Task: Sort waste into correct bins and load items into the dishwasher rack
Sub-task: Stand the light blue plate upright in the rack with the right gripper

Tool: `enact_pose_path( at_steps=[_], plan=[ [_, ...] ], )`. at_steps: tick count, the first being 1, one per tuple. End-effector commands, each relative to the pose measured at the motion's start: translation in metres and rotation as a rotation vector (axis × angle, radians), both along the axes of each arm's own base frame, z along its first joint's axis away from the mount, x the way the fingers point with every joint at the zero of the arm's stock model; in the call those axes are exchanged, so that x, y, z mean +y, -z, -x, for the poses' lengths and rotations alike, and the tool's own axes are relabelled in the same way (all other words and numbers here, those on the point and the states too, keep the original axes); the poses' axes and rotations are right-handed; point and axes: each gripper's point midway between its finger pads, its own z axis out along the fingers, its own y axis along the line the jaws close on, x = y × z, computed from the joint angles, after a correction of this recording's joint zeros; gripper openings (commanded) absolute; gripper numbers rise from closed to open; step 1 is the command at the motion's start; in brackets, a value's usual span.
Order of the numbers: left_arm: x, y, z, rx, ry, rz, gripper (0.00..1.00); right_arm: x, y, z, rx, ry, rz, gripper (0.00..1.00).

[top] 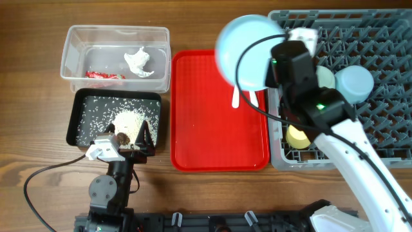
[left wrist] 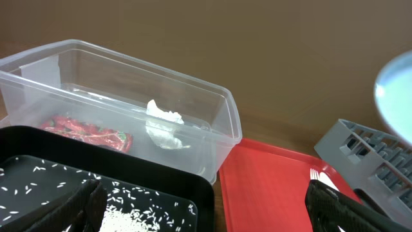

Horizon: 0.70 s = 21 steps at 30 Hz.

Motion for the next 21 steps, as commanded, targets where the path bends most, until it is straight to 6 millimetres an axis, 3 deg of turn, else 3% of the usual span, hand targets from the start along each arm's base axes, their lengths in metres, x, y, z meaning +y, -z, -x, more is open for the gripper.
enact_pose_path(
  at_steps=[1,4,7,11,14,21],
  plan=[
    [0.000,0.001,0.000,-0.003,0.003,-0.015,1.00,-0.081,-0.025,0.008,-0.040,0.295,0.287,0.04],
    [0.000,0.001,0.000,-0.003,0.003,-0.015,1.00,-0.120,-0.023,0.000,-0.018,0.383,0.326,0.04],
    [0.000,0.001,0.000,-0.003,0.003,-0.015,1.00,-0.146,-0.032,-0.021,-0.018,0.384,0.438,0.04],
    [0.000,0.001,0.000,-0.003,0.003,-0.015,1.00,-0.148,-0.034,-0.057,0.039,0.265,0.672,0.04],
    [0.000,0.001,0.000,-0.003,0.003,-0.015,1.00,-0.147,-0.014,-0.077,0.128,0.201,0.799,0.04],
    [0.000,0.001,0.000,-0.003,0.003,-0.015,1.00,-0.170,0.031,-0.095,0.239,0.318,0.897,0.04]
  ],
)
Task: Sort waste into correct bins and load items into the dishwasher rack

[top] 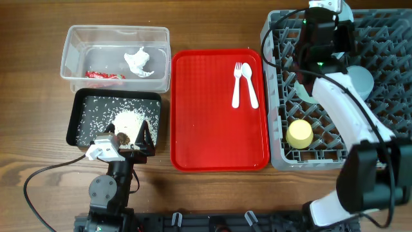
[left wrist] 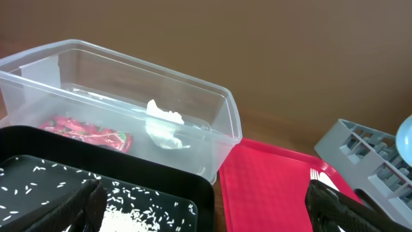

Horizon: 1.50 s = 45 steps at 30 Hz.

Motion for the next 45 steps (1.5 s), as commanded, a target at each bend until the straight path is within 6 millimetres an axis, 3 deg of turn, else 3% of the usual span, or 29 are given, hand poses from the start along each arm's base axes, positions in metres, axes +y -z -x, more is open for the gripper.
enact_pose_path(
  at_steps=[1,8,11,13,14,15,16,18,20,21,22,23,24,25,26,29,30,32,33,35,38,39,40,42,45],
  plan=[
    [0.000,0.001,0.000,-0.003,0.003,-0.015,1.00,-0.011,0.009,0.000,0.047,0.060,0.058,0.04],
    [0.000,0.001,0.000,-0.003,0.003,-0.015,1.00,-0.028,-0.008,-0.004,-0.025,0.102,0.091,0.04],
    [0.000,0.001,0.000,-0.003,0.003,-0.015,1.00,0.001,0.020,-0.021,0.072,-0.082,0.026,0.04],
    [0.000,0.001,0.000,-0.003,0.003,-0.015,1.00,0.010,0.021,-0.024,0.054,-0.100,0.009,0.04],
    [0.000,0.001,0.000,-0.003,0.003,-0.015,1.00,0.012,0.020,-0.024,0.048,-0.102,0.010,0.11],
    [0.000,0.001,0.000,-0.003,0.003,-0.015,1.00,0.014,0.017,-0.025,0.032,-0.107,0.008,0.48],
    [0.000,0.001,0.000,-0.003,0.003,-0.015,1.00,0.024,0.014,-0.025,0.030,-0.127,0.008,0.56],
    [0.000,0.001,0.000,-0.003,0.003,-0.015,1.00,0.063,-0.001,-0.025,0.003,-0.208,0.006,0.65],
    [0.000,0.001,0.000,-0.003,0.003,-0.015,1.00,0.117,-0.022,-0.012,-0.013,-0.328,-0.004,0.68],
    [0.000,0.001,0.000,-0.003,0.003,-0.015,1.00,0.154,-0.023,0.000,0.013,-0.429,-0.044,0.72],
    [0.000,0.001,0.000,-0.003,0.003,-0.015,1.00,0.194,-0.004,0.019,0.086,-0.552,-0.161,0.75],
    [0.000,0.001,0.000,-0.003,0.003,-0.015,1.00,0.240,0.033,0.048,0.240,-0.713,-0.349,0.77],
    [0.000,0.001,0.000,-0.003,0.003,-0.015,1.00,0.274,0.064,0.076,0.365,-0.789,-0.565,0.77],
    [0.000,0.001,0.000,-0.003,0.003,-0.015,1.00,0.310,0.097,0.117,0.533,-0.799,-0.896,0.77],
    [0.000,0.001,0.000,-0.003,0.003,-0.015,1.00,0.318,0.111,0.136,0.603,-0.713,-1.051,0.77],
    [0.000,0.001,0.000,-0.003,0.003,-0.016,1.00,0.311,0.146,0.131,0.608,-0.519,-1.125,0.76],
    [0.000,0.001,0.000,-0.003,0.003,-0.015,1.00,0.288,0.165,0.099,0.469,-0.364,-1.090,0.69],
    [0.000,0.001,0.000,-0.003,0.003,-0.015,1.00,0.281,0.184,0.063,0.372,-0.340,-1.114,0.58],
    [0.000,0.001,0.000,-0.003,0.003,-0.015,1.00,0.277,0.211,0.045,0.354,-0.331,-1.111,0.55],
    [0.000,0.001,0.000,-0.003,0.003,-0.015,1.00,0.269,0.237,0.039,0.359,-0.297,-1.092,0.52],
    [0.000,0.001,0.000,-0.003,0.003,-0.015,1.00,0.271,0.267,0.053,0.454,-0.283,-1.063,0.43],
    [0.000,0.001,0.000,-0.003,0.003,-0.015,1.00,0.270,0.269,0.055,0.464,-0.277,-1.059,0.27],
    [0.000,0.001,0.000,-0.003,0.003,-0.016,1.00,0.269,0.267,0.056,0.468,-0.274,-1.058,0.19],
    [0.000,0.001,0.000,-0.003,0.003,-0.015,1.00,0.268,0.256,0.061,0.474,-0.271,-1.056,0.13],
    [0.000,0.001,0.000,-0.003,0.003,-0.016,1.00,0.269,0.188,0.058,0.379,-0.340,-1.082,0.09]
  ],
)
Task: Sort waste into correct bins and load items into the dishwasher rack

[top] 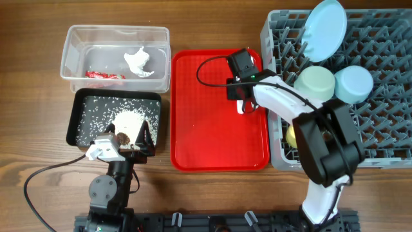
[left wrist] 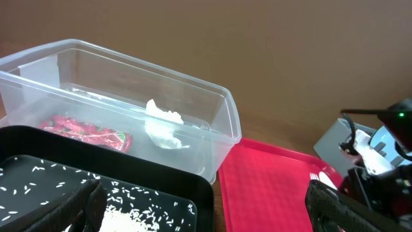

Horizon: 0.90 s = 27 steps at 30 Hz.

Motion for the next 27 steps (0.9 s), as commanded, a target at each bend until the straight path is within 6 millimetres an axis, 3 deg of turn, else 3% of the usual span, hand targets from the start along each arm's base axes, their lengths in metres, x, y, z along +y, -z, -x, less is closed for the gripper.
enact_pose_path(
  at_steps=[1,4,5,7,10,13,15,16,17,18,21,23,24,27],
  plan=[
    [0.001,0.001,0.000,-0.003,0.000,-0.015,1.00,0.007,-0.075,-0.001,-0.133,-0.037,-0.065,0.09],
    [0.001,0.001,0.000,-0.003,0.000,-0.015,1.00,-0.002,-0.132,0.003,-0.251,-0.072,-0.052,0.09],
    [0.001,0.001,0.000,-0.003,0.000,-0.015,1.00,-0.019,-0.154,0.001,-0.317,-0.055,0.019,0.10],
    [0.001,0.001,0.000,-0.003,0.000,-0.015,1.00,-0.048,-0.168,-0.005,-0.372,0.031,0.109,0.10],
    [0.001,0.001,0.000,-0.003,0.000,-0.015,1.00,-0.099,-0.161,-0.018,-0.351,0.102,0.191,0.09],
    [0.001,0.001,0.000,-0.003,0.000,-0.016,1.00,-0.126,-0.135,-0.028,-0.287,0.092,0.237,0.09],
    [0.001,0.001,0.000,-0.003,0.000,-0.015,1.00,-0.133,-0.123,-0.031,-0.261,0.089,0.254,0.09],
    [0.001,0.001,0.000,-0.003,0.000,-0.015,1.00,-0.129,-0.119,-0.033,-0.254,0.042,0.256,0.12],
    [0.001,0.001,0.000,-0.003,0.000,-0.015,1.00,-0.120,-0.118,-0.033,-0.249,-0.027,0.246,0.38],
    [0.001,0.001,0.000,-0.003,0.000,-0.016,1.00,-0.112,-0.120,-0.029,-0.246,-0.051,0.241,0.52],
    [0.001,0.001,0.000,-0.003,0.000,-0.016,1.00,-0.034,-0.138,-0.001,-0.262,-0.207,0.092,0.56],
    [0.001,0.001,0.000,-0.003,0.000,-0.015,1.00,0.012,-0.132,0.016,-0.254,-0.299,0.067,0.55],
    [0.001,0.001,0.000,-0.003,0.000,-0.015,1.00,0.018,-0.127,0.016,-0.257,-0.301,0.090,0.56],
    [0.001,0.001,0.000,-0.003,0.000,-0.015,1.00,0.011,-0.106,-0.003,-0.271,-0.235,0.158,0.58]
  ],
)
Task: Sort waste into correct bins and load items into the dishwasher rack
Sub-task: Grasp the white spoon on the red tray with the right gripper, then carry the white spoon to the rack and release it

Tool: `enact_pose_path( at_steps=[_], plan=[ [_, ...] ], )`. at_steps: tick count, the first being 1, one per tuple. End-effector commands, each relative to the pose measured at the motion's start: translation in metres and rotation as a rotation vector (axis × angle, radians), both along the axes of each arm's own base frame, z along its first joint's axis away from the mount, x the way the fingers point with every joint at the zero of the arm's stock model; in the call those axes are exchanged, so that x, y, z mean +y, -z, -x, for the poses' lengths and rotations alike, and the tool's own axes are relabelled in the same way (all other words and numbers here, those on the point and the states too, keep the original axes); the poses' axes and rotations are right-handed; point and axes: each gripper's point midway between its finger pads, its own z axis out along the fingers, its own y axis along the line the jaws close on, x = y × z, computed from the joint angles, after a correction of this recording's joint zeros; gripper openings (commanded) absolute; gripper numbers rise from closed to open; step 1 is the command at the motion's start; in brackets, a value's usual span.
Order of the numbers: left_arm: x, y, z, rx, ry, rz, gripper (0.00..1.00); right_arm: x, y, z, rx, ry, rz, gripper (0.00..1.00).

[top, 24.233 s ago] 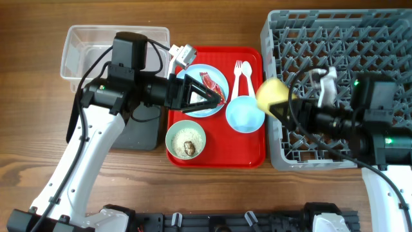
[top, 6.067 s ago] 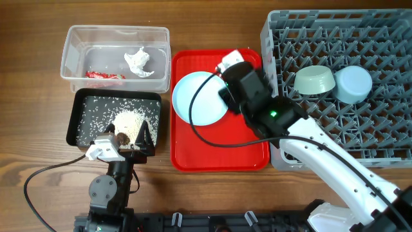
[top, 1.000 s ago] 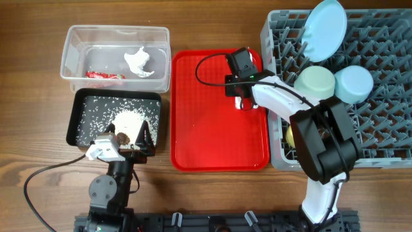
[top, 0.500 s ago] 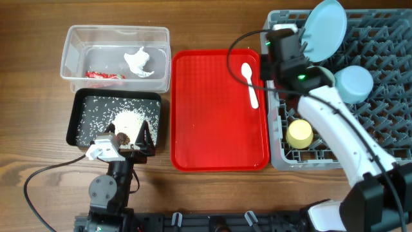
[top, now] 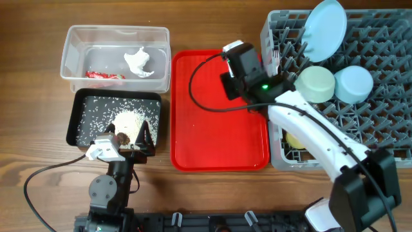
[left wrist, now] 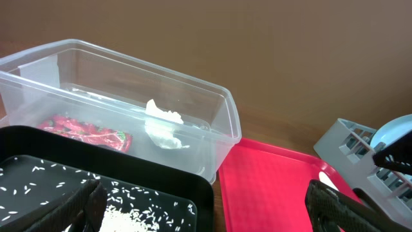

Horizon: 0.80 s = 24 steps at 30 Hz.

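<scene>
My right gripper hangs over the red tray's far right corner, beside the grey dishwasher rack, shut on a white fork. A white spoon shows on the tray in the left wrist view; the arm hides it from overhead. In the rack are an upright light-blue plate, a green bowl, a blue cup and a yellow cup. My left gripper rests open over the black tray of rice.
A clear bin at the back left holds a red wrapper and a crumpled white tissue. The black tray lies just in front of it. Bare wooden table surrounds the tray, bins and rack.
My right gripper was down at the fork and spoon on the tray. Now it is higher and nearer the rack's left edge with the fork in it. The spoon stays on the tray.
First my right gripper held the light-blue plate above the tray's far right. Then it was at the rack's back. Later the plate stood in the rack and the gripper was low over the cutlery. Now it holds the fork. The left arm never moved.
</scene>
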Motion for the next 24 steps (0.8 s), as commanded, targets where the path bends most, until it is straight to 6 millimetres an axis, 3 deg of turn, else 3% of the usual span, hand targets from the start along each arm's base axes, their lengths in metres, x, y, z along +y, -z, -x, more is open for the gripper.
enact_pose_path(
  at_steps=[1,6,9,14,17,20,22,24],
  plan=[
    [0.001,0.001,0.000,-0.003,0.000,-0.015,1.00,-0.015,0.036,-0.022,0.009,0.097,0.061,0.57],
    [0.001,0.001,0.000,-0.003,0.000,-0.016,1.00,-0.048,0.112,-0.041,0.110,0.179,0.126,0.56],
    [0.001,0.001,0.000,-0.003,0.000,-0.015,1.00,-0.071,0.133,-0.049,0.131,0.232,0.147,0.56],
    [0.001,0.001,0.000,-0.003,0.000,-0.015,1.00,-0.041,0.147,-0.033,0.255,0.118,-0.015,0.34],
    [0.001,0.001,0.000,-0.003,0.000,-0.015,1.00,-0.042,0.156,-0.023,0.309,0.144,-0.022,0.21],
    [0.001,0.001,0.000,-0.003,0.000,-0.015,1.00,-0.035,0.152,-0.015,0.327,0.138,-0.029,0.12],
    [0.001,0.001,0.000,-0.003,0.000,-0.015,1.00,-0.030,0.129,-0.018,0.293,0.122,-0.068,0.11],
    [0.001,0.001,0.000,-0.003,0.000,-0.015,1.00,-0.029,0.087,-0.021,0.221,0.116,-0.102,0.07]
  ],
)
